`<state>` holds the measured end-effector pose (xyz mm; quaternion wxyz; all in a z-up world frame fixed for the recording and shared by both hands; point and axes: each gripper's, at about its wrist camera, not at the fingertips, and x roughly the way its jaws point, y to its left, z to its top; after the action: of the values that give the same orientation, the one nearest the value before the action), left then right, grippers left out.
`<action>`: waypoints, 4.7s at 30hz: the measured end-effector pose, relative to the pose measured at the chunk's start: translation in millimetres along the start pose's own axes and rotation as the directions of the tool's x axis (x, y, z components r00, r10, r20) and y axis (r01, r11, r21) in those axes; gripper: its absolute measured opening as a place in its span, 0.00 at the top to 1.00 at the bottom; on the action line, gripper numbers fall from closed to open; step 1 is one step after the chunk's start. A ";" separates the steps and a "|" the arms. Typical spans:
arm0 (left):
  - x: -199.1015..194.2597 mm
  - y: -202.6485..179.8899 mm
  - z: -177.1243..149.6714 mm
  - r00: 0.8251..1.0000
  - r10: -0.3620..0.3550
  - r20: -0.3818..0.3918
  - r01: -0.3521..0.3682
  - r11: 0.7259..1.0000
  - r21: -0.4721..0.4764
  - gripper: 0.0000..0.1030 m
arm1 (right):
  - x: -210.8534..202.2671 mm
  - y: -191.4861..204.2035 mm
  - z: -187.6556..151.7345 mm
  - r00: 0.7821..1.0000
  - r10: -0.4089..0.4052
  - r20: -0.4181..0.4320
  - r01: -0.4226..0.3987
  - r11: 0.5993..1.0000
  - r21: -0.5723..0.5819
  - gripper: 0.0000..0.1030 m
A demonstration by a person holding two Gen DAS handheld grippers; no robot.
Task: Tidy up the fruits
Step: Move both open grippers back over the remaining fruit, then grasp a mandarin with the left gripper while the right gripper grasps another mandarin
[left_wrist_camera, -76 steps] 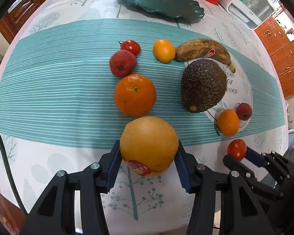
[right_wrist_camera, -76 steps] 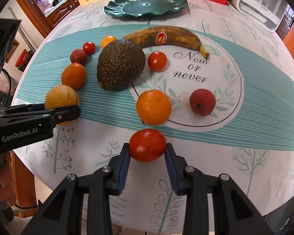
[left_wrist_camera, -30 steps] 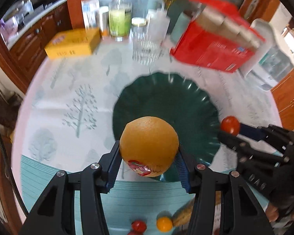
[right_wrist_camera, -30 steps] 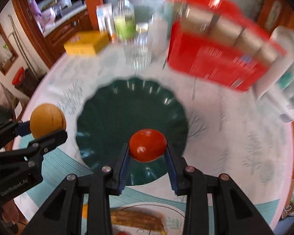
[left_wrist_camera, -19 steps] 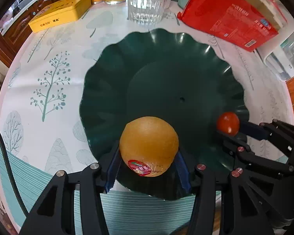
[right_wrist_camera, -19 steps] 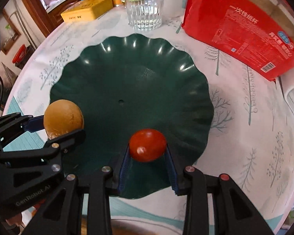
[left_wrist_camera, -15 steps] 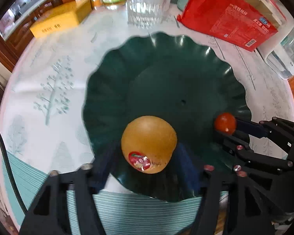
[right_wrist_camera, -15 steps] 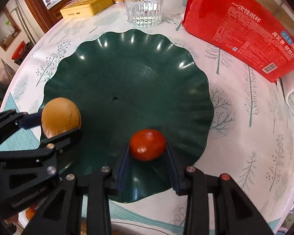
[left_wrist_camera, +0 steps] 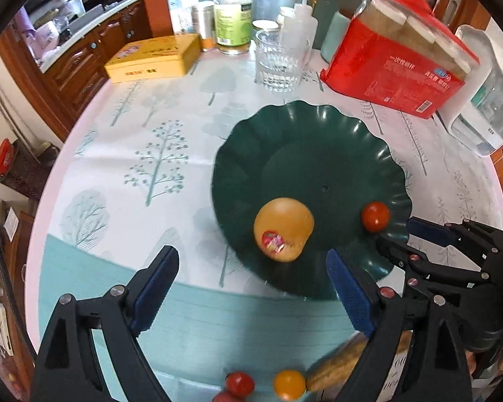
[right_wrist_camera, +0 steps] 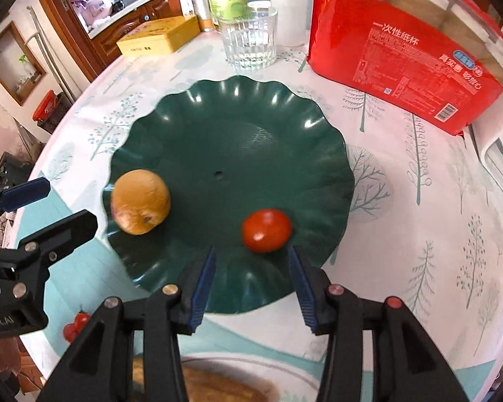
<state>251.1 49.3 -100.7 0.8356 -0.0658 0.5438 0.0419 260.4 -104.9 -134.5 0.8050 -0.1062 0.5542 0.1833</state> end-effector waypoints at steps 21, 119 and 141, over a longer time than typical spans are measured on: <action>-125.6 51.2 -76.8 0.990 0.033 0.141 -0.013 0.990 -0.140 0.10 | -95.6 25.1 -63.6 0.994 0.065 0.090 -0.070 0.996 0.059 0.55; -7.8 29.3 -218.4 0.993 -0.086 -0.080 0.083 0.996 -0.039 0.58 | -40.5 78.7 -245.3 0.998 0.059 0.024 -0.061 0.993 0.103 0.61; -75.5 21.7 -218.7 0.996 -0.066 -0.052 0.067 0.998 0.008 0.59 | -95.8 85.9 -223.4 0.991 0.096 0.098 -0.105 0.991 0.083 0.63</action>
<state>19.8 36.9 -120.5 0.8225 -0.0810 0.5630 0.0097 3.8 -127.3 -123.7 0.8237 -0.0337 0.5281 0.2038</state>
